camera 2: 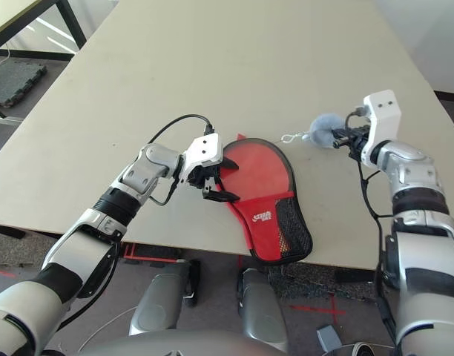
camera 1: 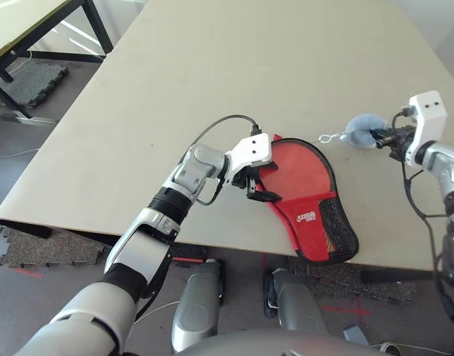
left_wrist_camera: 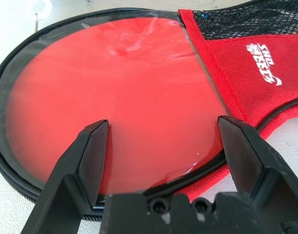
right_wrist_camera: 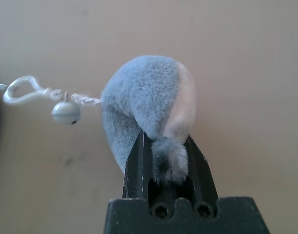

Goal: Store the ping-pong paddle in its case and zip it.

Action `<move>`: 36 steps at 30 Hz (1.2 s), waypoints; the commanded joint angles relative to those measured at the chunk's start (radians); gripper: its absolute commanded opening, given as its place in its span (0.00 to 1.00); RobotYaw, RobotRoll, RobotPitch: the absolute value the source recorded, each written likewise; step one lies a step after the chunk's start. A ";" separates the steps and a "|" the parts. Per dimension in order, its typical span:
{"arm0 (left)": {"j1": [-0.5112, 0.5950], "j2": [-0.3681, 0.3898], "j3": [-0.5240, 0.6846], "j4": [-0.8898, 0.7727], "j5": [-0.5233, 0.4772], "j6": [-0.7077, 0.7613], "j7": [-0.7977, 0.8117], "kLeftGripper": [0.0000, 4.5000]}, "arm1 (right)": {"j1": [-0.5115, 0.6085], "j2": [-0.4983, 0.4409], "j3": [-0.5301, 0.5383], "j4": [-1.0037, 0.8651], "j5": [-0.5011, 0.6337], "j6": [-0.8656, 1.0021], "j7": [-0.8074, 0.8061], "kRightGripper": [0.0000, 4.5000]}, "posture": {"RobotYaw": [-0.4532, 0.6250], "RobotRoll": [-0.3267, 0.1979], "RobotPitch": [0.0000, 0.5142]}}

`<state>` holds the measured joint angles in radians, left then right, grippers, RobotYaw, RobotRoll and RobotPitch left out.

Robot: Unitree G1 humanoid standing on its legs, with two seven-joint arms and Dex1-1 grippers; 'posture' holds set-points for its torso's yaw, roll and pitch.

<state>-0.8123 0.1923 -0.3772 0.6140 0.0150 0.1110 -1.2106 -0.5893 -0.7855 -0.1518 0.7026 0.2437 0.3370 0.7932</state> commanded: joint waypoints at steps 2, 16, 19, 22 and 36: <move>0.005 -0.020 -0.046 0.076 0.039 -0.011 -0.009 1.00 | 0.158 -0.063 -0.038 -0.204 0.054 0.179 0.061 0.00 | 0.43 0.62 0.38; -0.028 -0.074 -0.050 0.153 0.049 -0.059 -0.011 1.00 | 0.566 -0.206 -0.140 -0.646 0.252 0.482 0.206 0.00 | 0.40 0.62 0.40; -0.030 -0.077 -0.049 0.158 0.051 -0.062 -0.008 1.00 | 0.619 -0.230 -0.138 -0.693 0.290 0.514 0.255 0.00 | 0.40 0.62 0.40; -0.030 -0.080 -0.048 0.158 0.052 -0.059 -0.003 1.00 | 0.669 -0.249 -0.144 -0.744 0.340 0.547 0.303 0.00 | 0.40 0.62 0.41; -0.009 -0.086 -0.048 0.130 0.050 -0.041 0.008 1.00 | 0.836 -0.339 -0.117 -0.875 0.428 0.569 0.498 0.00 | 0.42 0.62 0.40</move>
<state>-0.8551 0.1116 -0.3832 0.7148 0.0238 0.0390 -1.2067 0.2073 -1.1141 -0.3198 -0.1460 0.6641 0.8924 1.2424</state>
